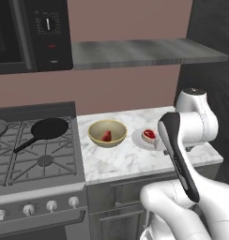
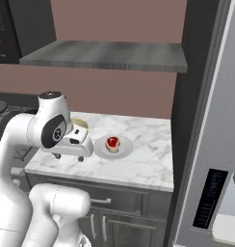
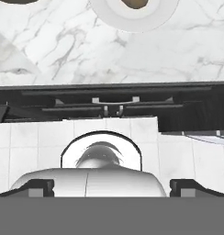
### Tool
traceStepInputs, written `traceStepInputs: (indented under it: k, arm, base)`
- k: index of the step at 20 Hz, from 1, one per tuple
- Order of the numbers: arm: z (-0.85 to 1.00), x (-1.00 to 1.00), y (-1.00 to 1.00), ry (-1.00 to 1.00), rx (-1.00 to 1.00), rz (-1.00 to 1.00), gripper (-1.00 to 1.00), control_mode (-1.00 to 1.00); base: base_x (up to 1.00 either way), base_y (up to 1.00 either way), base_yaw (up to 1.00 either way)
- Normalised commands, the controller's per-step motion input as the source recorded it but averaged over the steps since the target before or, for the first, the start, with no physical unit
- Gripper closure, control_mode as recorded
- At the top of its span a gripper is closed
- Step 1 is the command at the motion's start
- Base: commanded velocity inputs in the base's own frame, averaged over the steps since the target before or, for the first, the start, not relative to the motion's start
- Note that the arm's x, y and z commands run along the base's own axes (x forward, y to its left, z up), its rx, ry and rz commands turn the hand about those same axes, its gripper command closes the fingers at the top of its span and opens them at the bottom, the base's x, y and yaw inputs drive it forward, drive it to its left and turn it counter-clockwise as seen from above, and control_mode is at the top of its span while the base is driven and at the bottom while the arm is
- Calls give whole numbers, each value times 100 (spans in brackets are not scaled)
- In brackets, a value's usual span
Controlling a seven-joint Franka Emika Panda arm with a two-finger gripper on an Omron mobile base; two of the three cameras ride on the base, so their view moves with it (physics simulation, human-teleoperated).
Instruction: Place one of the steaks on the plate and the other in the bowl. Then place the bowl in the fridge.
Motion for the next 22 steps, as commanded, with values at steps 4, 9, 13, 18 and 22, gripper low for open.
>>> traceStepInputs:
  k: [4,9,13,18,22]
  arm:
    - [0,-13,0,0,0,0,-100,100]
    - [0,0,0,0,0,0,-100,100]
    - [0,0,0,0,0,0,-100,100]
    - [0,0,0,0,0,0,-100,100]
    - [0,0,0,0,0,0,-100,100]
  base:
    - [-59,0,-8]
    - [-73,-1,-16]
    - [-61,-13,-25]
    - [-24,-42,-37]
    - [-37,-64,-38]
